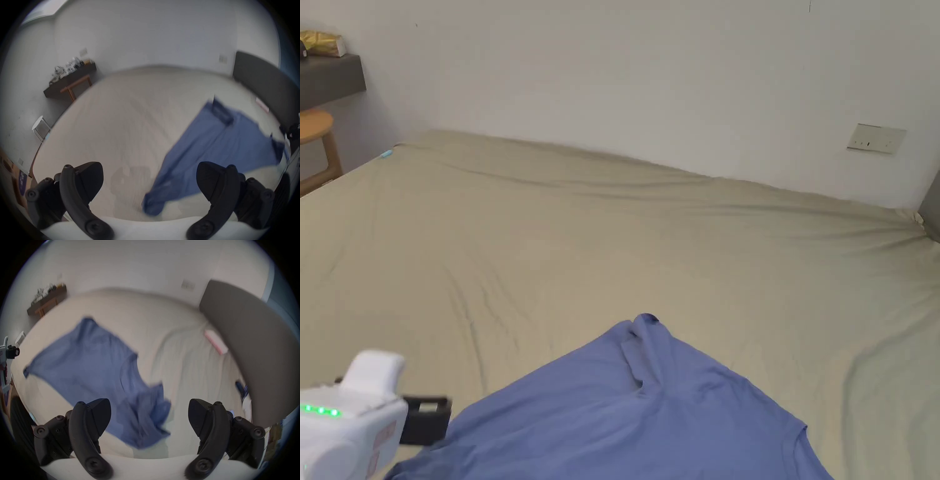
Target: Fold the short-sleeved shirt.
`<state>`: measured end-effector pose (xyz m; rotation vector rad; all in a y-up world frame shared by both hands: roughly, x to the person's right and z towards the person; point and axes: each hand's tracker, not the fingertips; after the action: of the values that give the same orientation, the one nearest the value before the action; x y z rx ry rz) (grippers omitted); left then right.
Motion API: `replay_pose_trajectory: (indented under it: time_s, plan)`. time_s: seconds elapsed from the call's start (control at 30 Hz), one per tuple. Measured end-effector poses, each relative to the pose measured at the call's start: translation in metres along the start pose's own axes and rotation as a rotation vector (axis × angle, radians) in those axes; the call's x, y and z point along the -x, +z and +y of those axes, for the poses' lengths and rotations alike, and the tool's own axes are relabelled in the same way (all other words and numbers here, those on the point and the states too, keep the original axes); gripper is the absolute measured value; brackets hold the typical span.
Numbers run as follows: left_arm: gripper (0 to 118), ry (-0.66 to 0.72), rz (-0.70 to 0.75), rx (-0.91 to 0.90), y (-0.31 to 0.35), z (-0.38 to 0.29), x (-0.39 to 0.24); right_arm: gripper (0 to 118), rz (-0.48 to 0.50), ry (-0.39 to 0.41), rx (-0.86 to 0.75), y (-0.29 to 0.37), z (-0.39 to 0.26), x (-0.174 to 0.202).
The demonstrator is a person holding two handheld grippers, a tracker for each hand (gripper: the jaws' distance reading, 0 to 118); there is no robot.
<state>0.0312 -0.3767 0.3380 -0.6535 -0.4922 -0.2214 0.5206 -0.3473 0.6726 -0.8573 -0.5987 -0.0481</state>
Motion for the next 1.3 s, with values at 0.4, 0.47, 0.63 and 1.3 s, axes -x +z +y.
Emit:
replay_pose_trajectory:
  time_s: [0.4, 0.47, 0.63, 1.3]
  plan:
    - [55, 0.032, 0.043, -0.6, 0.147, 0.104, -0.065, 52, 0.036, 0.121, -0.646, 0.156, 0.118, 0.118]
    - [20, -0.004, 0.058, -0.62, 0.154, 0.105, -0.077, 10, 0.037, 0.159, -0.689, 0.161, 0.114, 0.139]
    - [0, -0.037, 0.098, -0.674, 0.162, 0.091, -0.107, 2, 0.039, 0.187, -0.7, 0.164, 0.107, 0.171]
    - [0, -0.141, 0.048, -0.381, 0.112, 0.073, -0.103, 2, 0.029, 0.18, -0.664, 0.132, 0.099, 0.184]
